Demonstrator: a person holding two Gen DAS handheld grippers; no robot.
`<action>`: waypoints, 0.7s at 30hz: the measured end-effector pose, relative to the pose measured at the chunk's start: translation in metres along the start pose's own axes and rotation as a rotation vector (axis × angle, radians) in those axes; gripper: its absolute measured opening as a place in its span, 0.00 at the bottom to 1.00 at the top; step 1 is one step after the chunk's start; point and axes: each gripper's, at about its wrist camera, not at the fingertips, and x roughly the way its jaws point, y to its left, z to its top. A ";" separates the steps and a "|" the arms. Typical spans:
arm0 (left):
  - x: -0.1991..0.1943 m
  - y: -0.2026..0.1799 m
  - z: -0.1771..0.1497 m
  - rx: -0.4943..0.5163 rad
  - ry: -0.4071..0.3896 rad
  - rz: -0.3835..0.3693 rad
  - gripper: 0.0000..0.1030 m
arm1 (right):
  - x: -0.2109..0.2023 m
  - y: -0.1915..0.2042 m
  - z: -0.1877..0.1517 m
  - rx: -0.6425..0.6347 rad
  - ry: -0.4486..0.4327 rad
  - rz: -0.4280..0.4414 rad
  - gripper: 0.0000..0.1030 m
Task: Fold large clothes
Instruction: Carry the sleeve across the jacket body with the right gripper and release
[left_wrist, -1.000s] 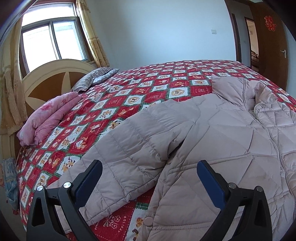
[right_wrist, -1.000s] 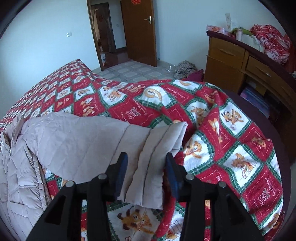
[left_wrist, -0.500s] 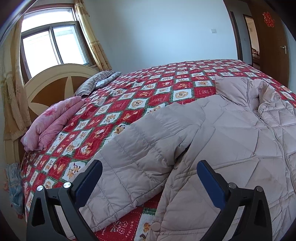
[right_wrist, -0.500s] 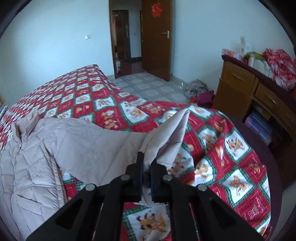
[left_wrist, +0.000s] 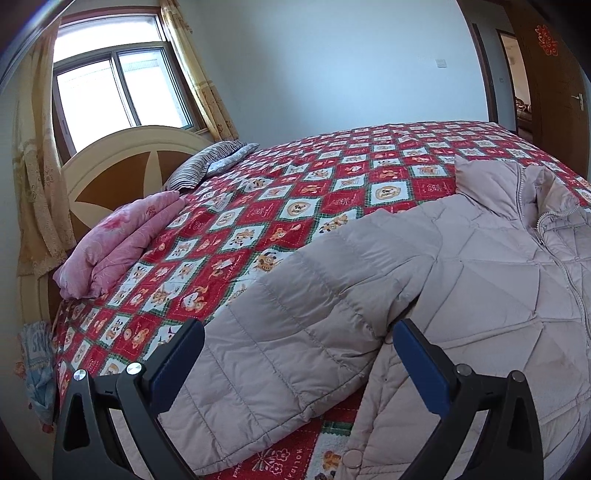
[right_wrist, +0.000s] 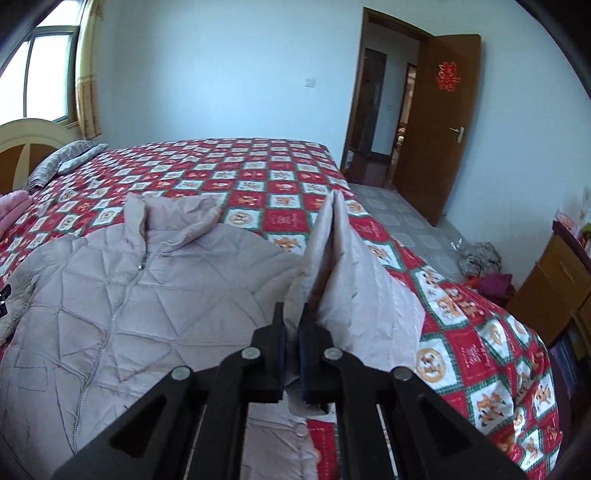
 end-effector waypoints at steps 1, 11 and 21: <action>0.002 0.001 -0.001 0.000 0.004 0.002 0.99 | 0.003 0.009 0.002 -0.016 -0.002 0.014 0.07; 0.007 -0.002 -0.006 0.009 0.017 0.005 0.99 | 0.018 0.108 0.013 -0.187 -0.026 0.160 0.07; 0.017 0.006 -0.012 0.008 0.041 0.029 0.99 | 0.036 0.185 0.006 -0.267 -0.021 0.287 0.07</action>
